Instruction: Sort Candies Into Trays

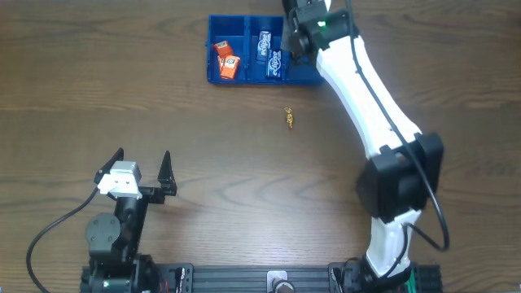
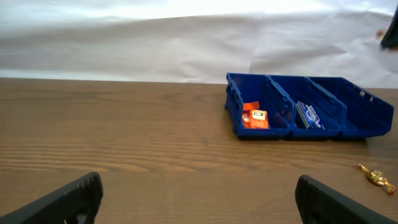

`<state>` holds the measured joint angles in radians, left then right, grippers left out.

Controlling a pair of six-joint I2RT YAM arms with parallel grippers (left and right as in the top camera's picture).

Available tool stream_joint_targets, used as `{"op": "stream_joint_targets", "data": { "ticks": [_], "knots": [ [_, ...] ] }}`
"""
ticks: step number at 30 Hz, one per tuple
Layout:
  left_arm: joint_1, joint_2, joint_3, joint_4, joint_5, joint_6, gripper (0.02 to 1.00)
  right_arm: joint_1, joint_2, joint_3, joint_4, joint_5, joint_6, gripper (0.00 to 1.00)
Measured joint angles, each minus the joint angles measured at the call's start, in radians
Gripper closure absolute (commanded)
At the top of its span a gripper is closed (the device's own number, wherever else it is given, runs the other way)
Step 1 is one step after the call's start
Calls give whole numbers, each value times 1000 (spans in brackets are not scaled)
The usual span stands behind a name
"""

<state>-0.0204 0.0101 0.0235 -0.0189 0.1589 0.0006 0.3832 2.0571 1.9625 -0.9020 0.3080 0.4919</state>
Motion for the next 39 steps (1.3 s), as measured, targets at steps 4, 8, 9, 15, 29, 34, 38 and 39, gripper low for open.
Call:
{"op": "stream_joint_targets", "data": {
  "ticks": [4,8,9,15,29,34,38,39],
  "knots": [
    [0,0,0,0,0,0,23,-9,66,0,3,0,-3,792],
    [0,0,0,0,0,0,23,-14,95,0,7,0,-6,792],
    [0,0,0,0,0,0,23,-14,97,0,8,0,-6,792],
    [0,0,0,0,0,0,23,-14,111,0,33,1,-7,790],
    [0,0,0,0,0,0,23,-22,162,0,47,3,-15,465],
    [0,0,0,0,0,0,23,-22,162,0,46,3,-19,349],
    [0,0,0,0,0,0,23,-22,162,0,46,3,-22,332],
    [0,0,0,0,0,0,25,-22,162,0,35,3,-22,329]
  ]
}}
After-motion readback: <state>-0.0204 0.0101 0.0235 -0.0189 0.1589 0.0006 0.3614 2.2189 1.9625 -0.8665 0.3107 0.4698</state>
